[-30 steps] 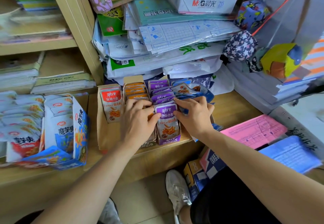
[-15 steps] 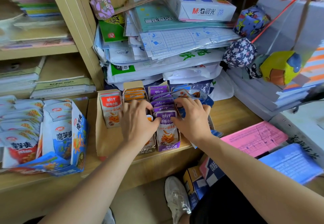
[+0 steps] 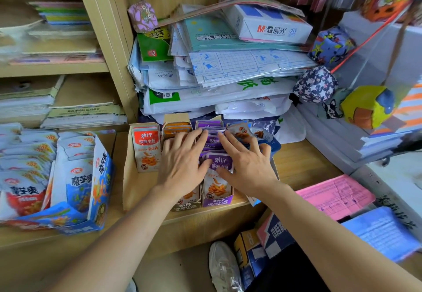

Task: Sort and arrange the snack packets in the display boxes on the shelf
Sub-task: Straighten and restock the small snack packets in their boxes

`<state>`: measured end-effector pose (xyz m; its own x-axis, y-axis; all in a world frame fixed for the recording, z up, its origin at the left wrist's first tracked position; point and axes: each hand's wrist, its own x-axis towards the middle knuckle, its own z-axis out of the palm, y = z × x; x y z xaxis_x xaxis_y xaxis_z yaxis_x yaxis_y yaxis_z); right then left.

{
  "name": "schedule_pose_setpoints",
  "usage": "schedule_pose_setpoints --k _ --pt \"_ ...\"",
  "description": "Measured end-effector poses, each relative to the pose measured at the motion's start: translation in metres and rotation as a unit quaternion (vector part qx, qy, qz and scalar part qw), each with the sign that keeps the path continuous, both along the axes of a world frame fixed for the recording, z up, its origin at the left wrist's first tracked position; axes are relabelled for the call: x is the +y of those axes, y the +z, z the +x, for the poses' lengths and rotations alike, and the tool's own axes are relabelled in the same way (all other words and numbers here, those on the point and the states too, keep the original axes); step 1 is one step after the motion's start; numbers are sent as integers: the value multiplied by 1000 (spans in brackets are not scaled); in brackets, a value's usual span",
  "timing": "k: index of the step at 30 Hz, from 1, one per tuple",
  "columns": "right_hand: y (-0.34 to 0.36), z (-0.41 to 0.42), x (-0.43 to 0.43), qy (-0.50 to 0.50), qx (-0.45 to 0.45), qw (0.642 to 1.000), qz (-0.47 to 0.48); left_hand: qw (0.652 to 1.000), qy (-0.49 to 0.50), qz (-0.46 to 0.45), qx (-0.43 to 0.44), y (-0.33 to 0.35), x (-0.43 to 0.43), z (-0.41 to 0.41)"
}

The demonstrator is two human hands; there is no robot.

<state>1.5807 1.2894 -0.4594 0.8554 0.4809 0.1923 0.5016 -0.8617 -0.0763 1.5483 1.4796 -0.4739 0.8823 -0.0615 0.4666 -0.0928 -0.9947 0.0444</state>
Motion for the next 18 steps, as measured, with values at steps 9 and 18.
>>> schedule_pose_setpoints --k 9,18 --pt "34 34 -1 9 -20 991 129 998 24 -41 45 7 12 14" --pt "78 78 39 75 118 990 33 988 -23 -143 -47 -4 17 1"
